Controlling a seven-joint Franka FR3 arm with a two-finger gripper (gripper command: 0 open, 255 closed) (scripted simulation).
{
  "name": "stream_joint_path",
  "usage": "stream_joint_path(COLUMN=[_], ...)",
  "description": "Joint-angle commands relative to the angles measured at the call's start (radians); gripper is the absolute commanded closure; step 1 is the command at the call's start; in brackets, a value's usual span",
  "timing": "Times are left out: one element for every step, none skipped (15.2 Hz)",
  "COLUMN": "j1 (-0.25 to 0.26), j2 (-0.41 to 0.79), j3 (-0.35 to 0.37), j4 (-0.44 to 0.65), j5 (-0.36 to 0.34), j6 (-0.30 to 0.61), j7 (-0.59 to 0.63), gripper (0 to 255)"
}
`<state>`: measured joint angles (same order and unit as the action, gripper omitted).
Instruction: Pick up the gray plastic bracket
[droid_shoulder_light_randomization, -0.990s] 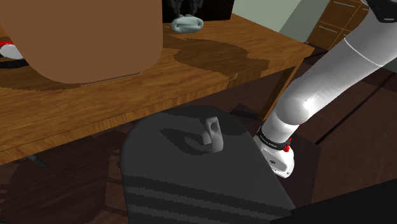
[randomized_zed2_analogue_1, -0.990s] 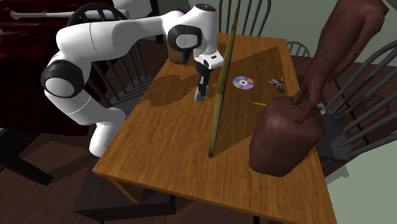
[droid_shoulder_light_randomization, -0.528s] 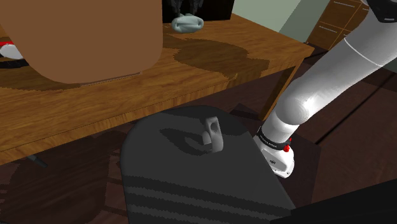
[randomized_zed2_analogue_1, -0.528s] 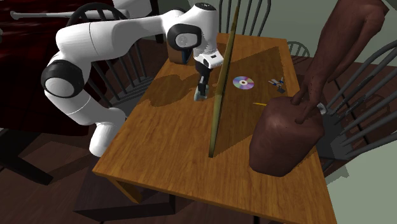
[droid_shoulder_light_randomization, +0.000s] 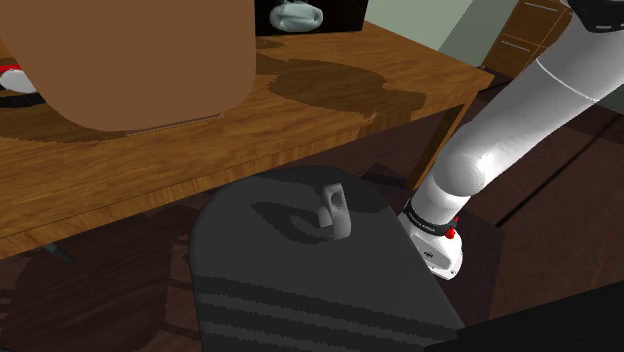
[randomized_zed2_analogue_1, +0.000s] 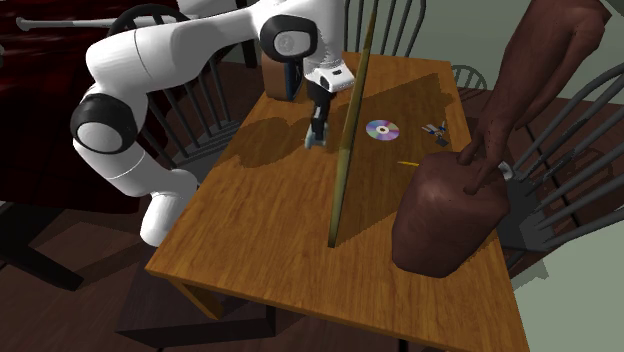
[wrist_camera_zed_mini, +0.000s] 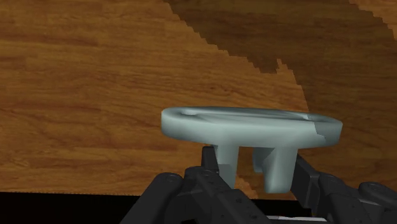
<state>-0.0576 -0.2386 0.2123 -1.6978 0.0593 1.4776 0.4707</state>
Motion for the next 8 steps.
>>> stream_joint_path(j1=[0.000,0.000,0.000,0.000,0.000,0.000,0.000,0.000], j2=[0.011,0.017,0.023,0.030,0.037,0.045,0.046,0.046], j3=[0.001,0.002,0.002,0.003,0.003,0.004,0.004,0.004], j4=[0.040,0.061,0.082,0.103,0.125,0.147,0.151,0.151], j5=[-0.002,-0.003,-0.004,-0.005,-0.007,-0.008,-0.008,-0.008], j6=[-0.030,-0.044,-0.059,-0.073,-0.088,-0.103,-0.105,-0.105], j7=[0.004,0.005,0.006,0.007,0.009,0.010,0.010,0.010], gripper=[255,255,255,255,255,255,255,255])
